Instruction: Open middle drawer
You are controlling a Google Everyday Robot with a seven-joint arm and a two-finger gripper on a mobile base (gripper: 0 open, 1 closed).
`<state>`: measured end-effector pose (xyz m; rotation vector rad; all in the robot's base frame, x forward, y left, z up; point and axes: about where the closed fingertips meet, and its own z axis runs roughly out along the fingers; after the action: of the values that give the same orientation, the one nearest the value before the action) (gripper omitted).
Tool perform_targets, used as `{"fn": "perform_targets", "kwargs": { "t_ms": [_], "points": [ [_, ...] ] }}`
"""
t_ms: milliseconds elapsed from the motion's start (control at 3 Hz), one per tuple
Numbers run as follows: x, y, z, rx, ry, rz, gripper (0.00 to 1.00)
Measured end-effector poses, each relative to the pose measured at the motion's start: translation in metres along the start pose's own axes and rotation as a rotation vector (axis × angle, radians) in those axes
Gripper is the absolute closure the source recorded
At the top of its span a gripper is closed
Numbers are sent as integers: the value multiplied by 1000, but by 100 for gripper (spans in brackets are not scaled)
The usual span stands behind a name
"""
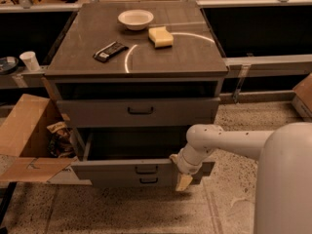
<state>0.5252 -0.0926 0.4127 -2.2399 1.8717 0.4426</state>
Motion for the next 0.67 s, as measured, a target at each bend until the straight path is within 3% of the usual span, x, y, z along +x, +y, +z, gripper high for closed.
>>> {"fn": "perform_targets", "kwargs": {
  "t_ms": [667],
  "points": [
    [-5, 0, -13, 0, 0, 0, 89]
  ]
}}
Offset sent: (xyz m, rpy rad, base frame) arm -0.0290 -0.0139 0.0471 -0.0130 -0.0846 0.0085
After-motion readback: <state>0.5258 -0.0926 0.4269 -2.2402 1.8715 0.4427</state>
